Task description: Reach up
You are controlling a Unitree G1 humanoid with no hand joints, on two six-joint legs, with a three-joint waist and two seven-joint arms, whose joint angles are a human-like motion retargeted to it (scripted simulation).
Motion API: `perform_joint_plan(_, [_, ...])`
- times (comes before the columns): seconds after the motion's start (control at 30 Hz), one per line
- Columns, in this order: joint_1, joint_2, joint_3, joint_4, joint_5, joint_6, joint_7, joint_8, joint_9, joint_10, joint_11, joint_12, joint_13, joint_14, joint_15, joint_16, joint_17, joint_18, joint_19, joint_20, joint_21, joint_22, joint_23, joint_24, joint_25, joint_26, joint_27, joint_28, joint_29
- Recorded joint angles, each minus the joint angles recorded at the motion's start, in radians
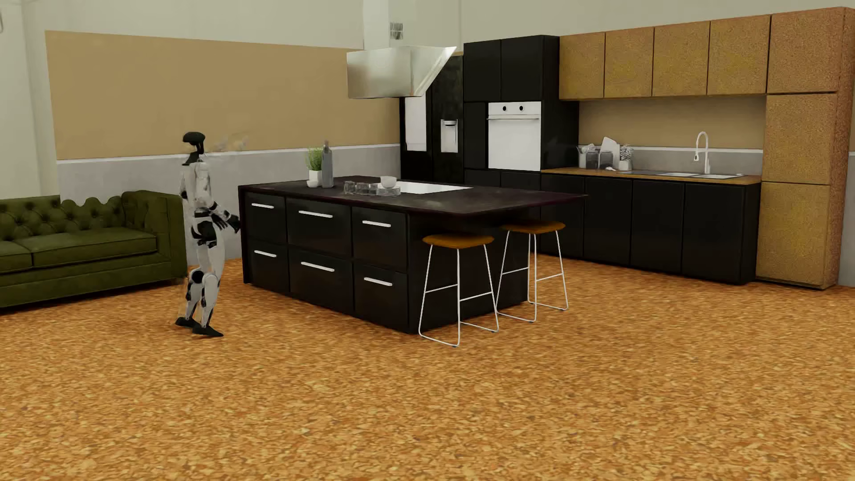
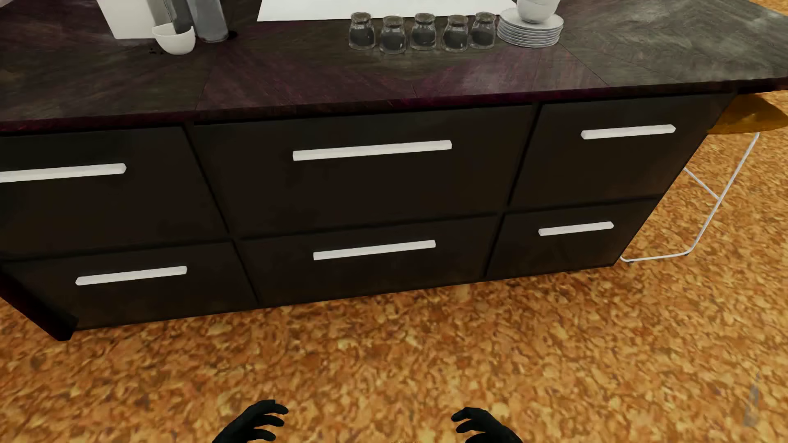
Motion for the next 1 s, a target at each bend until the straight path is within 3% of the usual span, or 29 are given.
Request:
perform_joint_plan(0.03, [0.011, -0.005, 0.013, 0.009, 0.006, 0.005, 0.0, 0.0, -0.008, -0.008, 0.002, 0.005, -0.001, -0.003, -0.014, -0.003, 0.001, 0.0, 0.0, 0.019, 0.004, 0.004, 0.005, 0.0, 0.0, 0.0, 0.0, 0.0, 0.0])
perform_joint_plan(0.07, [0.011, -0.01, 0.016, 0.01, 0.008, 0.002, 0.0, 0.0, -0.011, -0.009, 0.015, -0.005, 0.006, -0.003, -0.027, 0.005, 0.003, 0.0, 0.0, -0.063, -0.005, 0.003, 0.01, 0.0, 0.0, 0.0, 0.0, 0.0, 0.0])
perform_joint_plan(0.33, [0.014, -0.005, 0.016, 0.01, 0.007, 0.001, 0.0, 0.0, -0.008, -0.008, 0.011, -0.018, -0.017, -0.002, -0.026, 0.01, 0.01, 0.0, 0.0, -0.065, -0.019, -0.007, 0.023, 0.0, 0.0, 0.0, 0.0, 0.0, 0.0])
perform_joint_plan(0.6, [0.012, -0.012, 0.029, 0.011, 0.007, 0.019, 0.0, 0.0, -0.011, -0.01, 0.017, -0.221, -0.231, 0.01, -0.027, 0.073, -0.053, 0.0, 0.0, -0.153, -0.039, -0.063, -0.028, 0.0, 0.0, 0.0, 0.0, 0.0, 0.0])
perform_joint_plan(0.7, [0.018, -0.008, 0.046, 0.009, 0.007, 0.024, 0.0, 0.0, -0.008, -0.012, 0.012, -0.442, -0.428, 0.015, -0.016, 0.149, -0.127, 0.0, 0.0, -0.181, -0.075, -0.129, -0.071, 0.0, 0.0, 0.0, 0.0, 0.0, 0.0])
perform_joint_plan(0.83, [0.023, -0.005, 0.06, 0.007, 0.007, 0.029, 0.0, 0.0, -0.01, -0.012, 0.011, -0.851, -0.803, 0.018, -0.01, 0.266, -0.269, 0.0, 0.0, -0.184, -0.109, -0.146, -0.065, 0.0, 0.0, 0.0, 0.0, 0.0, 0.0])
perform_joint_plan(1.0, [0.029, -0.003, 0.076, -0.002, 0.007, 0.026, 0.0, 0.0, -0.021, -0.015, 0.012, -1.424, -1.408, 0.023, -0.007, 0.433, -0.493, 0.0, 0.0, -0.349, 0.097, -0.052, 0.042, 0.0, 0.0, 0.0, 0.0, 0.0, 0.0])
